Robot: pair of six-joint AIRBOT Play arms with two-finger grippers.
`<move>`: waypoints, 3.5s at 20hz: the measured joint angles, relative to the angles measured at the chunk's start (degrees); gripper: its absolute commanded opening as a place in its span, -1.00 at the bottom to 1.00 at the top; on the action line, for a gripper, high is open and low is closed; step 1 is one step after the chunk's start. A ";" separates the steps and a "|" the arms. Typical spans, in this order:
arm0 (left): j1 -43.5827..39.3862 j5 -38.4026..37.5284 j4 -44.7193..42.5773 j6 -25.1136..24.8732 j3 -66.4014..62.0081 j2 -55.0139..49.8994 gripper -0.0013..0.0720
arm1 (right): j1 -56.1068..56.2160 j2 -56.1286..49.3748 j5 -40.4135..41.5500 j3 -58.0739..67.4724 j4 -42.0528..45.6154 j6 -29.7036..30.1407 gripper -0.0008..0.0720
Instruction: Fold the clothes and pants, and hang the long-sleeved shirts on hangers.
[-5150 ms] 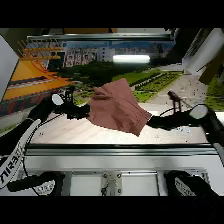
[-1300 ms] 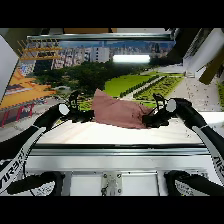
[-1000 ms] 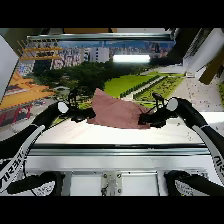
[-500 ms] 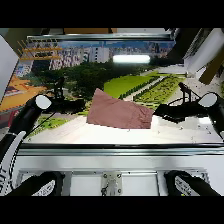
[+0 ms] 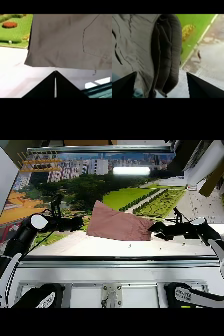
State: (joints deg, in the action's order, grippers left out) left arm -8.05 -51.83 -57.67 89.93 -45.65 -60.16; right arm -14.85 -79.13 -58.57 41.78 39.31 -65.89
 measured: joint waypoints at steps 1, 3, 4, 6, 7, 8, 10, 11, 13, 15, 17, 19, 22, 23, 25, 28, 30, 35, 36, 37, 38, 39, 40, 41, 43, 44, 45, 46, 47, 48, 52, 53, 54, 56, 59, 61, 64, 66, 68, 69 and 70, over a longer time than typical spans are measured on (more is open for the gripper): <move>0.00 -0.09 0.55 0.02 0.11 0.09 -0.93 | 0.00 -1.75 0.39 0.07 -1.60 1.40 0.99; 0.00 -0.31 1.18 0.02 0.24 0.20 -0.93 | 0.20 -4.15 0.26 0.42 -4.28 3.10 0.98; -0.02 -0.31 1.51 0.02 0.26 0.24 -0.93 | 0.48 -4.98 0.20 0.52 -5.27 3.63 0.98; -0.44 -0.35 1.86 0.15 0.28 0.26 -0.93 | 1.27 -6.32 0.26 0.66 -6.47 4.46 0.98; -0.81 -0.31 1.92 0.15 0.31 0.26 -0.93 | 1.79 -6.93 0.39 0.70 -7.21 4.74 0.98; -1.38 -0.26 2.10 0.15 0.31 0.26 -0.93 | 2.36 -7.48 0.48 0.81 -7.91 4.87 0.98; -2.95 0.24 2.21 0.15 0.31 0.26 -0.93 | 3.65 -8.48 0.52 1.14 -9.03 5.14 0.97; -3.82 0.63 2.23 0.15 0.31 0.26 -0.93 | 4.35 -8.90 0.57 1.36 -9.55 5.29 0.93; -5.68 1.55 2.23 0.15 0.31 0.26 -0.93 | 5.95 -9.62 1.05 1.88 -10.01 5.75 0.32; -7.45 2.60 2.23 0.15 0.31 0.26 -0.93 | 7.45 -10.21 2.10 2.34 -9.60 6.21 -0.44; -8.68 3.17 2.23 0.13 0.31 0.26 -0.93 | 8.83 -10.45 2.54 2.84 -9.05 7.52 -0.96; -9.29 3.45 2.23 0.13 0.31 0.26 -0.93 | 9.73 -10.40 2.36 3.63 -9.70 8.87 -0.96; -9.70 3.65 2.23 0.11 0.31 0.26 -0.93 | 9.53 -8.79 1.95 5.51 -10.40 9.55 -0.96; -9.79 3.69 2.23 0.11 0.31 0.26 -0.93 | 8.59 -7.52 2.16 6.21 -10.47 9.46 -0.96; -9.86 3.74 2.23 0.11 0.31 0.26 -0.93 | 4.85 -3.45 3.37 7.28 -9.99 7.67 -0.96; -9.90 3.82 2.23 0.09 0.31 0.26 -0.93 | -5.46 4.85 5.86 8.00 -6.36 3.15 -0.96; -9.90 3.82 2.23 0.09 0.31 0.26 -0.93 | -14.10 10.40 6.80 8.15 -1.51 -0.76 -0.96; -9.90 3.89 2.25 0.09 0.31 0.26 -0.93 | -34.75 20.92 6.51 5.66 13.00 -10.99 -0.96; -9.90 3.91 2.25 0.09 0.31 0.26 -0.93 | -37.86 22.36 5.70 4.28 15.63 -12.92 -0.96; -9.90 3.98 2.25 0.09 0.31 0.26 -0.93 | -40.09 23.47 4.72 2.75 17.90 -14.84 -0.96; -9.90 4.02 2.25 0.09 0.31 0.26 -0.93 | -41.64 24.39 3.78 1.16 19.78 -16.46 -0.97; -9.90 4.02 2.25 0.11 0.31 0.26 -0.93 | -42.84 25.18 2.99 -0.52 21.42 -17.99 -0.96; -9.90 4.02 2.25 0.09 0.33 0.26 -0.93 | -43.71 25.75 2.36 -1.92 22.86 -18.97 -0.96; -9.90 4.02 2.25 0.09 0.33 0.26 -0.93 | -44.28 26.12 1.99 -2.86 23.96 -19.67 -0.96; -9.90 4.00 2.25 0.09 0.33 0.26 -0.93 | -45.00 26.69 1.68 -4.04 26.38 -20.92 -0.94; -9.90 4.00 2.25 0.09 0.33 0.26 -0.93 | -45.24 26.86 1.68 -4.35 28.00 -21.16 -0.60; -9.90 4.00 2.25 0.09 0.33 0.26 -0.93 | -45.42 26.97 1.73 -4.42 29.79 -21.40 0.30; -9.90 4.00 2.25 0.09 0.33 0.26 -0.93 | -45.53 27.06 1.75 -4.24 31.50 -21.59 0.77; -9.90 3.98 2.25 0.09 0.33 0.26 -0.93 | -45.59 27.10 1.97 -3.63 33.11 -21.62 0.78; -9.90 3.98 2.25 0.11 0.33 0.26 -0.93 | -45.64 27.17 2.23 -2.73 34.14 -21.77 0.78; -9.90 3.98 2.25 0.09 0.33 0.26 -0.93 | -43.39 29.14 3.34 1.27 31.61 -17.84 0.78; -9.90 3.98 2.23 0.09 0.33 0.26 -0.93 | -41.31 30.16 3.54 1.77 29.14 -16.04 0.78; -9.90 4.00 2.25 0.09 0.33 0.26 -0.93 | -38.62 31.10 3.50 2.08 26.53 -14.32 0.78; -9.90 3.98 2.23 0.09 0.33 0.26 -0.93 | -30.75 32.74 3.19 2.29 21.81 -11.39 0.78; -9.90 3.91 2.25 0.09 0.33 0.26 -0.93 | -15.65 33.97 2.56 2.05 18.23 -9.03 0.78; -9.90 3.87 2.25 0.09 0.33 0.26 -0.93 | -6.16 34.34 2.51 1.92 17.31 -8.37 0.78; -9.90 3.89 2.25 0.09 0.33 0.26 -0.93 | 4.74 34.56 2.40 1.84 16.48 -7.76 0.78; -9.90 3.89 2.25 0.09 0.33 0.26 -0.93 | 9.22 34.62 2.38 1.81 16.33 -7.58 0.04; -9.90 3.87 2.25 0.09 0.33 0.26 -0.93 | 11.69 34.64 2.40 1.81 16.09 -7.56 -0.94; -9.90 3.87 2.25 0.09 0.33 0.26 -0.93 | 12.39 34.64 2.38 1.81 16.00 -7.54 -0.94; -9.90 3.89 2.25 0.09 0.33 0.26 -0.93 | 12.92 34.64 2.40 1.81 16.00 -7.50 -0.94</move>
State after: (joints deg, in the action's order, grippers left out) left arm -17.96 -47.94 -55.42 90.02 -45.32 -59.90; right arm -1.93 -44.49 -56.16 43.59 55.31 -73.38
